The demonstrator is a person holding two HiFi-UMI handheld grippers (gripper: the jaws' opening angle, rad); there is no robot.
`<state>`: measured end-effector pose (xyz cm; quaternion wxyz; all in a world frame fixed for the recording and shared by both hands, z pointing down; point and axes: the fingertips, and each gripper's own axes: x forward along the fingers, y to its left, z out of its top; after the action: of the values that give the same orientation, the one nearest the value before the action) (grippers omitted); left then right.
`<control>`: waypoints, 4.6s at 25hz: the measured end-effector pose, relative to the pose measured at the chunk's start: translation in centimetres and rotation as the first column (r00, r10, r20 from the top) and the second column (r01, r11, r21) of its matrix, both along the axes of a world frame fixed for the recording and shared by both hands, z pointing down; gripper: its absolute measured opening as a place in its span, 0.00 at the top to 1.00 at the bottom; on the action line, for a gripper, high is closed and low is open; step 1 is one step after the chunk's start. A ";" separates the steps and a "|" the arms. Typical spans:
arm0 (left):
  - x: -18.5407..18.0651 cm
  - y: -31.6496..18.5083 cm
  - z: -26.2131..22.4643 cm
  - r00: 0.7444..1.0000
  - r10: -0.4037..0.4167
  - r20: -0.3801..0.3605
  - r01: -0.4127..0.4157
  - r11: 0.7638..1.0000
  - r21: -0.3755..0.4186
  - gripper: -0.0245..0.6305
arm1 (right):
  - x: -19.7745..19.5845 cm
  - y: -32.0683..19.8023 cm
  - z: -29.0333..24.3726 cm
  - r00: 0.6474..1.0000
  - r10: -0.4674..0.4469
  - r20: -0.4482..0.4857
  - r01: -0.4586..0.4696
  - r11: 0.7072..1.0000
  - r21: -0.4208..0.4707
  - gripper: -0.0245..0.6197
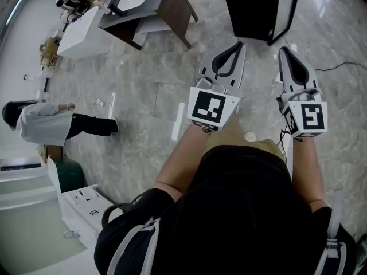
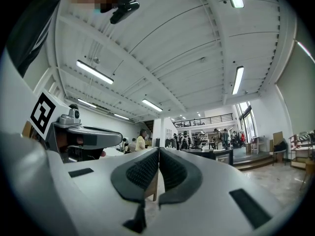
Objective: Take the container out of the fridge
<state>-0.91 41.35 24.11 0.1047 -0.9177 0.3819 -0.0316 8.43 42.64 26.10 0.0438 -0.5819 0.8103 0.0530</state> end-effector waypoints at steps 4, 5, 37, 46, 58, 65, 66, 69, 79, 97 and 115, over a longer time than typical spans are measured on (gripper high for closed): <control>0.1 -0.5 0.3 1.000 0.001 -0.009 -0.001 1.000 0.001 0.93 | -0.2 -0.3 0.2 1.000 -0.007 -0.012 0.007 1.000 0.003 0.90; 0.2 -0.9 0.3 1.000 0.001 -0.010 -0.001 1.000 0.001 0.93 | -0.3 -0.5 0.3 1.000 -0.011 -0.017 0.011 1.000 0.003 0.91; -1.1 -44.2 2.8 0.995 0.100 -0.015 -0.100 0.995 -0.016 0.93 | -2.9 -42.9 2.7 0.991 0.061 -0.121 -0.066 0.997 -0.036 0.90; -1.1 -55.4 2.8 0.991 0.131 -0.019 -0.132 0.991 -0.024 0.93 | -3.9 -53.3 2.5 0.990 0.070 -0.126 -0.078 0.995 -0.063 0.90; 0.3 -65.1 3.5 0.977 0.211 -0.029 -0.213 0.976 -0.056 0.93 | -2.9 -62.6 2.5 0.981 0.149 -0.124 -0.158 0.985 -0.068 0.90; 0.6 -67.5 4.1 0.973 0.226 -0.043 -0.228 0.970 -0.078 0.93 | -2.3 -64.9 2.8 0.976 0.170 -0.137 -0.182 0.980 -0.084 0.90; 0.7 -67.8 4.3 0.974 0.223 -0.044 -0.226 0.971 -0.083 0.93 | -2.2 -65.0 3.0 0.976 0.169 -0.139 -0.182 0.979 -0.089 0.90; 1.3 -68.4 4.8 0.975 0.216 -0.046 -0.220 0.971 -0.090 0.93 | -1.6 -65.7 3.6 0.977 0.162 -0.139 -0.176 0.979 -0.100 0.90; 4.1 -71.2 5.3 0.988 0.153 -0.012 -0.153 0.984 -0.094 0.93 | 0.7 -69.9 4.1 0.990 0.058 -0.126 -0.071 0.992 -0.106 0.90; 10.9 -76.6 7.2 1.000 -0.013 0.020 0.015 0.996 -0.084 0.93 | 6.7 -77.4 7.0 0.979 -0.182 -0.092 0.169 0.977 -0.129 0.90; 10.2 -81.8 9.2 1.000 -0.014 0.004 0.015 0.996 -0.087 0.93 | 4.4 -83.1 13.6 0.898 -0.301 -0.321 0.191 0.923 -0.334 0.90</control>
<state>9.31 -40.46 33.29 0.0650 -0.9186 0.3866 -0.0507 12.85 -40.47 39.75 -0.1885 -0.4533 0.8705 0.0335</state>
